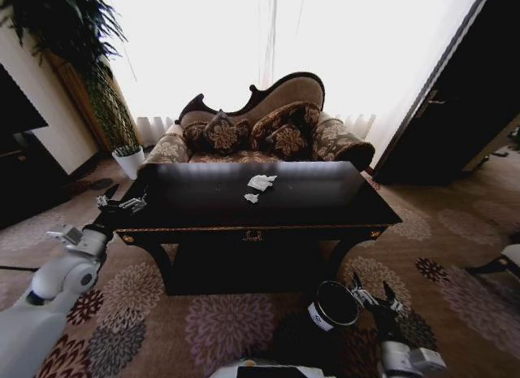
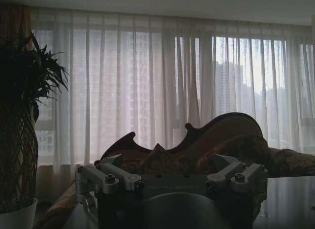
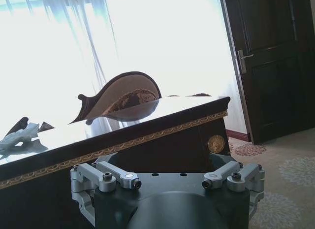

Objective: Move to the front of the table and place the trash on the table into the trash bin.

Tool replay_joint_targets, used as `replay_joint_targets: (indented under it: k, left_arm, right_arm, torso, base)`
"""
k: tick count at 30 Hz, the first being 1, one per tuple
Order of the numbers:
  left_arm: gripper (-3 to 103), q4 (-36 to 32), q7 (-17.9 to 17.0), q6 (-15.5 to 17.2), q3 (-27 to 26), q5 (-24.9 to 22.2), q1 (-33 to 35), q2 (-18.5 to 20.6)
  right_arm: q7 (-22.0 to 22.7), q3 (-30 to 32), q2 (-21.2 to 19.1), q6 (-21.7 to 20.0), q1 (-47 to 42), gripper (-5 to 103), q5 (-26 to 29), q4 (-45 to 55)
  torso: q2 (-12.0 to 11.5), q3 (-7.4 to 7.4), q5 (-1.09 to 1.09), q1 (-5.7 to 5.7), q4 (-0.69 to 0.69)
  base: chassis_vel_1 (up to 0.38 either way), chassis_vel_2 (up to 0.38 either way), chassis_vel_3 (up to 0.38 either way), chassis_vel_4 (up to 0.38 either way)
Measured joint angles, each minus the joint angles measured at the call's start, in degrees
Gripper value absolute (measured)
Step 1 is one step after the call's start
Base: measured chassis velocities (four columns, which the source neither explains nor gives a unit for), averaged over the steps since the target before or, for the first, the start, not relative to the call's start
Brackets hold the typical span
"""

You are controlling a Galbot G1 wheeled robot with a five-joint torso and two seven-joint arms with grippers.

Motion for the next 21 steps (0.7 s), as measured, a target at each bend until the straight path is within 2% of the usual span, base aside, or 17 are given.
replay_joint_targets:
  k: [9, 17, 21]
  left_arm:
    - [100, 0.0, 0.0, 0.0, 0.0, 0.0, 0.0, 0.0]
    - [100, 0.0, 0.0, 0.0, 0.0, 0.0, 0.0, 0.0]
    - [100, 0.0, 0.0, 0.0, 0.0, 0.0, 0.0, 0.0]
  right_arm:
    - [2.7, 1.02, -4.08, -5.7, 1.69, 100, 1.16, 6.67]
    - [6.51, -1.83, -13.89, -12.88, 11.73, 100, 1.86, 7.75]
    - [7.41, -3.28, -16.41, -14.93, 14.64, 100, 2.5, 7.79]
  torso:
    - [0.0, 0.0, 0.0, 0.0, 0.0]
    - [0.0, 0.01, 0.01, 0.0, 0.01]
    - [0.0, 0.01, 0.01, 0.0, 0.0]
  base:
    - [0.0, 0.0, 0.0, 0.0]
    - [0.0, 0.0, 0.0, 0.0]
    - [0.0, 0.0, 0.0, 0.0]
